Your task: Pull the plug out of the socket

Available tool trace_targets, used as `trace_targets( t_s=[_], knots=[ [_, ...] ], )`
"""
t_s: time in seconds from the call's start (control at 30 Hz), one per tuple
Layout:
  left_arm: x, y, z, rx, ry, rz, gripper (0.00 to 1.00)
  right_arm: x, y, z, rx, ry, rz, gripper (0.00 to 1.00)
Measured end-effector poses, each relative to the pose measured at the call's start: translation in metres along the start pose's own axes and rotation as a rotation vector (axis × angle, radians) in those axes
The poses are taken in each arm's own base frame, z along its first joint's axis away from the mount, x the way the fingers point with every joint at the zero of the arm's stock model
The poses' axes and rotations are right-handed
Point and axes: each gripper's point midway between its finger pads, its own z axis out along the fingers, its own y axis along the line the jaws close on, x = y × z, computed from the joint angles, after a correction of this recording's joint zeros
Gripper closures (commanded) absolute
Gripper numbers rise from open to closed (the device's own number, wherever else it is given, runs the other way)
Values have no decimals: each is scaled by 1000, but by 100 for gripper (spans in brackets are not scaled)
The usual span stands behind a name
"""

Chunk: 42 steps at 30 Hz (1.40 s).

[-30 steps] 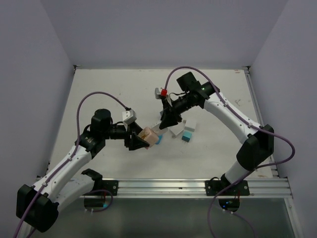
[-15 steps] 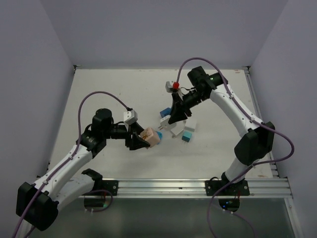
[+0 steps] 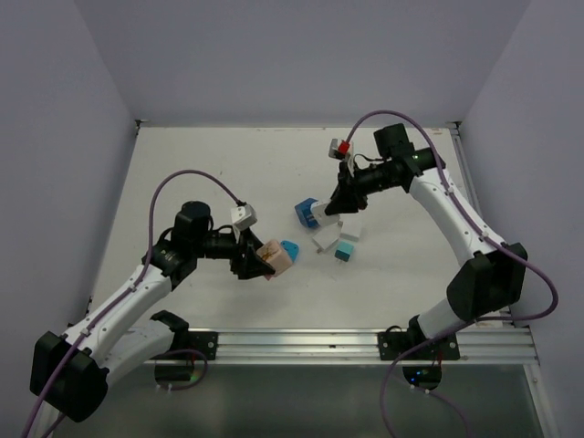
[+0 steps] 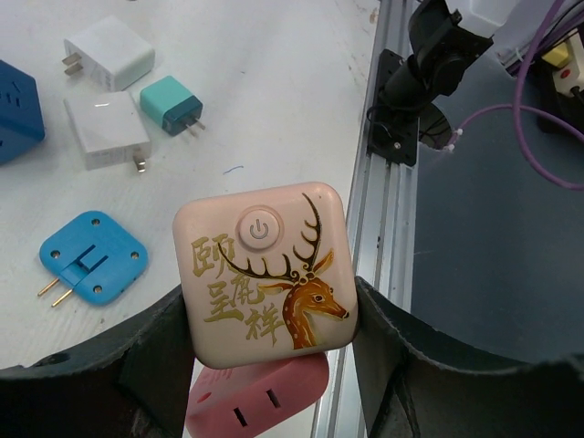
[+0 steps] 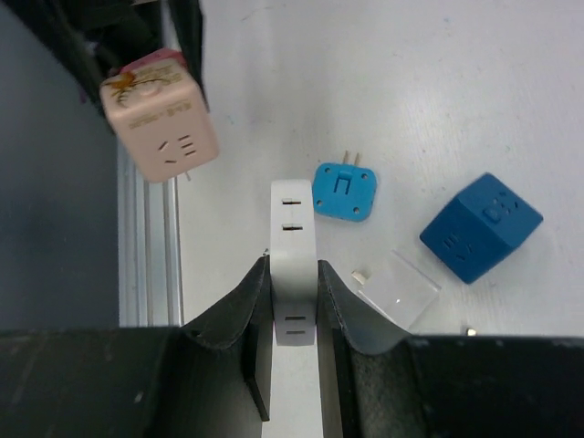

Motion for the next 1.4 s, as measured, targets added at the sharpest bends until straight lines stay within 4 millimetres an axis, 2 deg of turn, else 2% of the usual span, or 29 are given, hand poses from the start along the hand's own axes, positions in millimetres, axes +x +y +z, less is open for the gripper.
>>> trace_targets(
  t_s=[0.2,0.3,0.47,0.63,0.77,0.93,1.2,1.3,1.4],
  knots=[
    [3,13,-1,-76,10,-17,100,35,-33,16,176,-9,230,100],
    [4,23,-3,-140,12,-27,100,52,-42,28,219,-46,352,100],
    [1,46,-13,-284,-8,-54,100,84,-40,54,269,-53,509,100],
    [-9,70,-33,-441,-65,-81,100,104,-25,91,275,-37,607,100],
    [-20,80,-49,-541,-123,-89,100,122,-21,115,288,-38,698,100],
    [-25,86,-62,-614,-174,-104,100,143,-28,130,325,-26,797,98],
    [-18,92,-58,-635,-204,-214,100,146,-38,132,401,-44,840,76],
    [-18,93,-58,-640,-229,-267,100,150,-40,129,429,-44,845,62],
    [-26,93,-59,-645,-278,-302,100,154,-41,124,467,-41,845,50]
  ],
)
